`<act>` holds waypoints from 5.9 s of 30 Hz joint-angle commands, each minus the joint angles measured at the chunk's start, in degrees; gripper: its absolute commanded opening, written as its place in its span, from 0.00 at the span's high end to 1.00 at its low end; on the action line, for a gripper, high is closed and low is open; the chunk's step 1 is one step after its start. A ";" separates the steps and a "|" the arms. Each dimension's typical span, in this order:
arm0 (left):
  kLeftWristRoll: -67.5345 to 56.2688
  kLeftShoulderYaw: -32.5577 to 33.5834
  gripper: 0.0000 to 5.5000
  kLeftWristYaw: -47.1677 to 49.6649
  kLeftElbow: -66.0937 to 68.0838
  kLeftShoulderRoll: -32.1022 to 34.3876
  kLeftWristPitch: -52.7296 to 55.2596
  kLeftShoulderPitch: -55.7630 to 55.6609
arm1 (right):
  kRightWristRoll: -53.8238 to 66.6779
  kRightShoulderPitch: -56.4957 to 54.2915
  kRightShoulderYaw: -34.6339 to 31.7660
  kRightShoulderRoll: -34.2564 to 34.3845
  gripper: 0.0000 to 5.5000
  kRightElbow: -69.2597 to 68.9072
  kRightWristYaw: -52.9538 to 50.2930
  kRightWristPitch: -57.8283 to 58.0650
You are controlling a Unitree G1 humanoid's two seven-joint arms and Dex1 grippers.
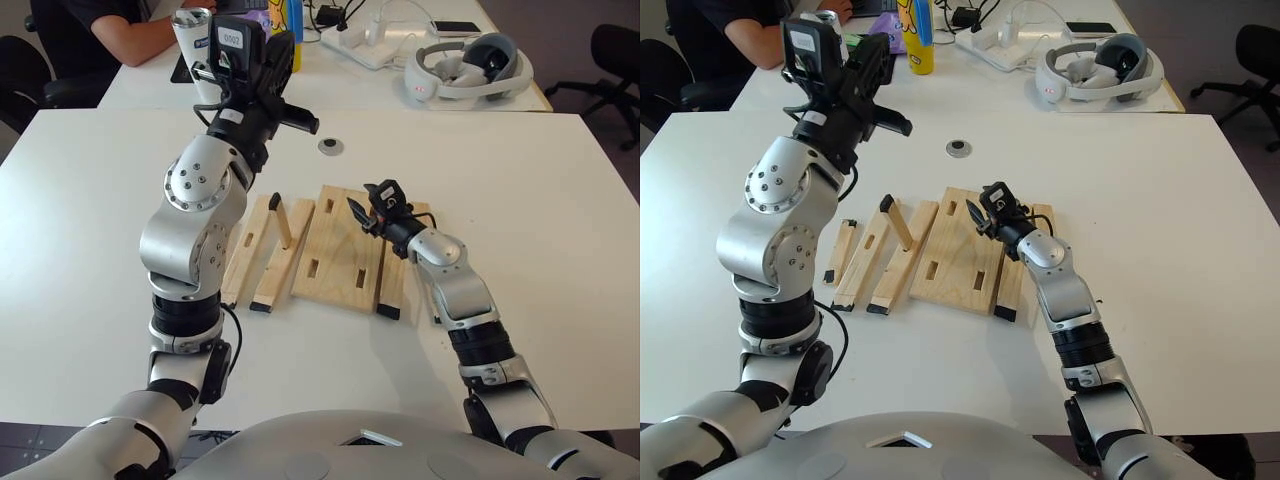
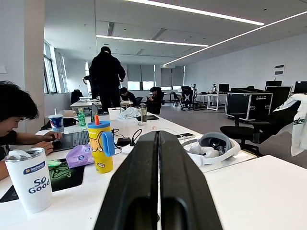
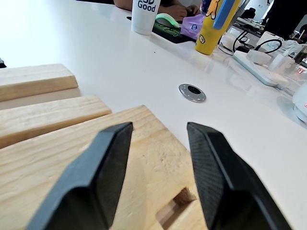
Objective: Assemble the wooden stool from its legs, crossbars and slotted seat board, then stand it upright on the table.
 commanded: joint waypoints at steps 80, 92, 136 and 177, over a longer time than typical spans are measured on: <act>-3.66 -5.80 0.50 -1.87 -14.47 11.53 30.26 27.65 | 1.31 0.28 -11.65 1.47 0.62 -9.54 -10.57 5.84; -2.56 -4.52 0.63 -1.95 -13.80 10.75 25.94 23.56 | 1.86 -0.34 -12.14 1.51 0.62 -8.57 -10.79 5.59; -37.81 16.18 0.63 -50.77 32.48 19.10 14.21 -17.43 | 78.58 -20.54 -36.83 0.23 0.11 4.36 10.70 40.04; -43.58 12.84 0.63 -51.20 22.76 23.71 23.60 -11.62 | 84.92 -16.09 -33.50 -3.98 0.37 -0.87 12.27 41.87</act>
